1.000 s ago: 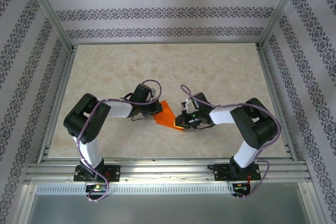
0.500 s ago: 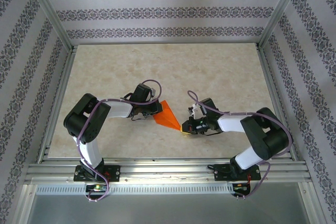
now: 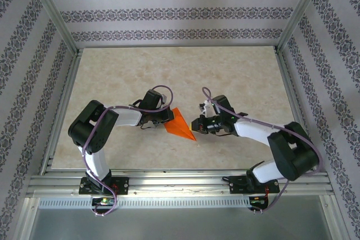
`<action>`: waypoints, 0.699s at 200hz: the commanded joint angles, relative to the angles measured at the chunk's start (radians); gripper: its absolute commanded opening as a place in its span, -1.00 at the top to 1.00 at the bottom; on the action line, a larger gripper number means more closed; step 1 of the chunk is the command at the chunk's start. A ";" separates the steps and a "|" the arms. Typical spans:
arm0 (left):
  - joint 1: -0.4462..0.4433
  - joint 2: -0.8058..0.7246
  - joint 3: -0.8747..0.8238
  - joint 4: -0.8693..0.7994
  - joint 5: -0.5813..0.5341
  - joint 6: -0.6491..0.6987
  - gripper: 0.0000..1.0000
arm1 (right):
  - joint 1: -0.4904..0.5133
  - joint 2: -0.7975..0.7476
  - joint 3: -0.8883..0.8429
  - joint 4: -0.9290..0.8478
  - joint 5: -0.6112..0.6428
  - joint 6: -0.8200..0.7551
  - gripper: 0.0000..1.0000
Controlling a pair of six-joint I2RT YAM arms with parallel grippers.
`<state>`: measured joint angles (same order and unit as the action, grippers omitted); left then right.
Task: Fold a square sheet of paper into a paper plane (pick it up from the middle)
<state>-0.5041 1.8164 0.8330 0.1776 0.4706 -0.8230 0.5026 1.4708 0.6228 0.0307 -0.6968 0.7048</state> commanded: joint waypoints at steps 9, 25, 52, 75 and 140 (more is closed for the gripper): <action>0.007 0.022 -0.038 -0.063 -0.049 -0.011 0.89 | 0.031 0.121 0.071 0.044 -0.012 0.044 0.96; 0.007 0.021 -0.039 -0.063 -0.049 -0.010 0.88 | 0.034 0.178 0.099 0.041 -0.012 0.051 0.96; 0.007 0.022 -0.038 -0.059 -0.050 -0.011 0.87 | 0.032 0.251 0.119 0.031 -0.023 0.064 0.99; 0.007 0.022 -0.037 -0.059 -0.048 -0.011 0.87 | 0.041 0.276 0.108 0.034 -0.021 0.059 0.99; -0.015 -0.064 0.089 -0.192 -0.040 0.068 0.74 | 0.037 0.304 0.055 -0.005 0.042 0.035 1.00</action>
<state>-0.5083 1.8137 0.8829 0.0914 0.4622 -0.7975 0.5331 1.7439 0.7109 0.0681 -0.6964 0.7528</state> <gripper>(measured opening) 0.127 0.049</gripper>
